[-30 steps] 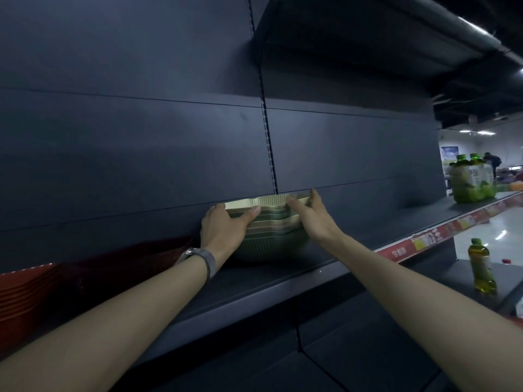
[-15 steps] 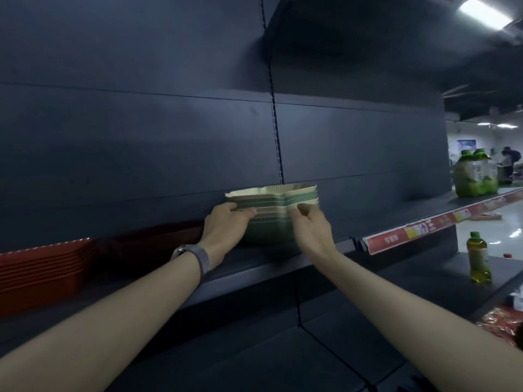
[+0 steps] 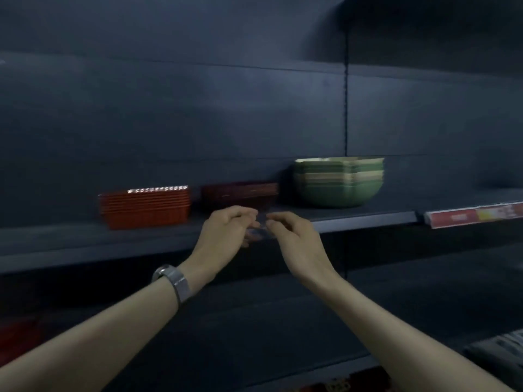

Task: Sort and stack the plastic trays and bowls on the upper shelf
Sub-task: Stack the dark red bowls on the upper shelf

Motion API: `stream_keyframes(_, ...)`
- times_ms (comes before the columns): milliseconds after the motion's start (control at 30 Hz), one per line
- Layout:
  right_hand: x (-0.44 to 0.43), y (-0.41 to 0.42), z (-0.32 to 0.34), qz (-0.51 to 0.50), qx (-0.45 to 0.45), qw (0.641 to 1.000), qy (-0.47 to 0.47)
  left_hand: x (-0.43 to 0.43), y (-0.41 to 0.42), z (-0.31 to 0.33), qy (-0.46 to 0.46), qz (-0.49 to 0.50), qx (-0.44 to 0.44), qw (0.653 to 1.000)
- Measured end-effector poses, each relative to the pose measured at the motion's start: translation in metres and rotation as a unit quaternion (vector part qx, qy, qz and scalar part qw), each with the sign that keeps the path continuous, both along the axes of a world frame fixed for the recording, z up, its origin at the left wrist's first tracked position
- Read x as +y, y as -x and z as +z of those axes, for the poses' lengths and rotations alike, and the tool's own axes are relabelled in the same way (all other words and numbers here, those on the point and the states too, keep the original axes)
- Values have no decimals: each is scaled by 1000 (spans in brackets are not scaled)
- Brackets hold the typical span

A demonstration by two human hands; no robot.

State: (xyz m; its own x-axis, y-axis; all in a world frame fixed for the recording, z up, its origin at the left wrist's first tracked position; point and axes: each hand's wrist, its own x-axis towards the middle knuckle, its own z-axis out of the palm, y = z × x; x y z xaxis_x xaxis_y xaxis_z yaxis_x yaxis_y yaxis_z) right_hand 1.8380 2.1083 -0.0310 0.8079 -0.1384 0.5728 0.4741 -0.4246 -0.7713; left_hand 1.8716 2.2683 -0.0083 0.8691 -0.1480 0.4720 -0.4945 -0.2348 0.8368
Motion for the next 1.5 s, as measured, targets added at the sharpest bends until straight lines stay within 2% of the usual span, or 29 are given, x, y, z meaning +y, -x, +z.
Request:
stream_keyframes(300,104,14,-74,123,53,990,53,111,50,-87,-34,95,12,995)
stream_keyframes(567,188,9,-130,196,87,971,107,207,61,-168,-43,217,59,973)
stream_keyframes(900,301,-27,-184,250,191,940,130,337,72,-237,7,358,148,922)
stream_keyframes(1133,376,-70,-207,300,216,916,154,428,69,-248,-42,450,158,878)
stream_keyframes(1233,405,-91,-205,301,180,920,175,465,61,-250,-52,485,167,857)
stream_keyframes(1367,440,-119,-198,308,133,923,190,501,44,-247,-47,481,173,858)
stream_keyframes(1500,466,-143,-198,311,96,917,230,522,26,-243,-91,474,187,856)
